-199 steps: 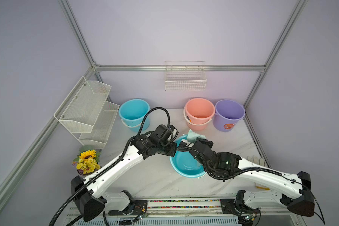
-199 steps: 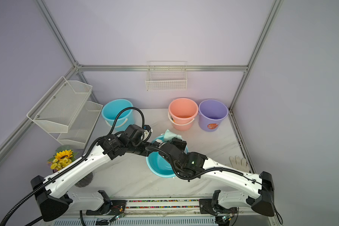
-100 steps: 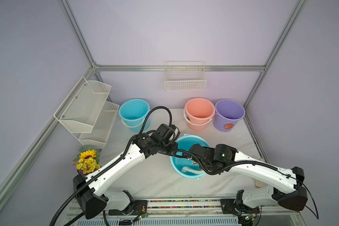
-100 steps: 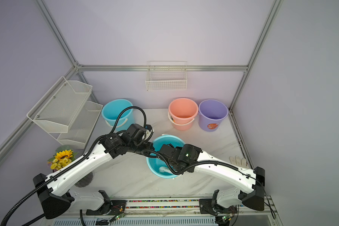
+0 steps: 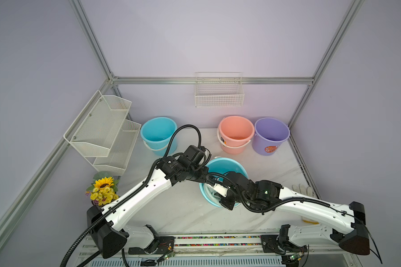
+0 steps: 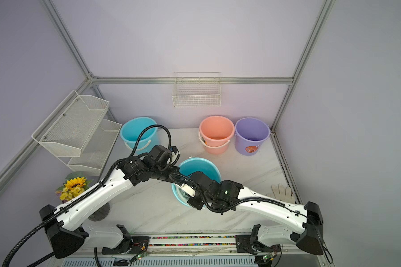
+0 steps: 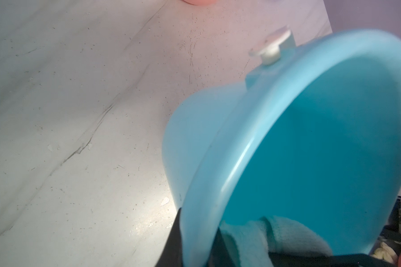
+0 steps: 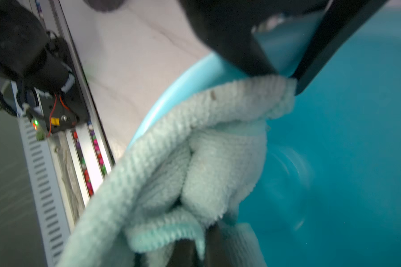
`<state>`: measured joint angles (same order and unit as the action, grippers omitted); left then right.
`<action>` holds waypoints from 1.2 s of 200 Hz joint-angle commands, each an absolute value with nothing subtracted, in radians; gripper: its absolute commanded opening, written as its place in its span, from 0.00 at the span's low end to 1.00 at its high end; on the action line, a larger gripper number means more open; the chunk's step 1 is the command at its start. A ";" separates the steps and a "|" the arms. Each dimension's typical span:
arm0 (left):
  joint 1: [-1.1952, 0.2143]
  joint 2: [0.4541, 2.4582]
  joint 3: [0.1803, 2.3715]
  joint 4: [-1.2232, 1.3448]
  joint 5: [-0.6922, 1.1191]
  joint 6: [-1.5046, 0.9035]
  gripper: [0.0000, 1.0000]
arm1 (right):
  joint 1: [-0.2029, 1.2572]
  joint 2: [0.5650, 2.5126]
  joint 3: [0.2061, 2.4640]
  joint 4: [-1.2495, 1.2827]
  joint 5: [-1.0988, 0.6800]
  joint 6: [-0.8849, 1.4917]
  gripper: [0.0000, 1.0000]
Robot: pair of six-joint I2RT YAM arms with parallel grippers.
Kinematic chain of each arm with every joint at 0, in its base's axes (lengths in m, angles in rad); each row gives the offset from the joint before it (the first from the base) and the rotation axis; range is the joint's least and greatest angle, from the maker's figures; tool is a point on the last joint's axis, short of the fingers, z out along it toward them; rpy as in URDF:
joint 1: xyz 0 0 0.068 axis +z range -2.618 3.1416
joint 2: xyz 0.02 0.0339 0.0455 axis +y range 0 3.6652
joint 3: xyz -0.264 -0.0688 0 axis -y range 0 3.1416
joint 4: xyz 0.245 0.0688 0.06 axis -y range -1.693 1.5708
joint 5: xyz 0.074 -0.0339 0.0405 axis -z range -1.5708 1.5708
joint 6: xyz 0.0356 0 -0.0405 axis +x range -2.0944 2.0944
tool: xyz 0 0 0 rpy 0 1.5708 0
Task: Wipe the inside of the bucket with a cloth
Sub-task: Wipe the dirt from the inside of the bucket, then place the bucket at the center of the board.
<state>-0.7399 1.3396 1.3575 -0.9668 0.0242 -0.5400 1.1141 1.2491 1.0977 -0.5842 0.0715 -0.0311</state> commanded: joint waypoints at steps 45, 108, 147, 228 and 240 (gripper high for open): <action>-0.603 1.349 1.367 -0.826 -0.061 -0.661 0.00 | 1.113 1.230 1.189 -0.242 0.695 0.237 0.00; -0.405 1.532 1.479 -0.800 0.008 -0.733 0.00 | 1.104 1.091 1.255 -0.333 1.029 0.279 0.00; -0.314 1.638 1.566 -0.788 0.049 -0.752 0.00 | 1.104 1.024 1.230 -0.365 1.049 0.294 0.00; -0.207 1.877 1.831 -0.782 0.130 -0.793 0.07 | 1.104 1.022 1.235 -0.410 1.017 0.315 0.00; -0.193 1.915 1.870 -0.783 0.145 -0.802 0.08 | 1.104 1.028 1.241 -0.413 1.009 0.314 0.00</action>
<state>-0.2184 1.8732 1.7763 -0.8425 0.0921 -0.7681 1.1061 1.0225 1.2339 -0.3985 1.0122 0.2878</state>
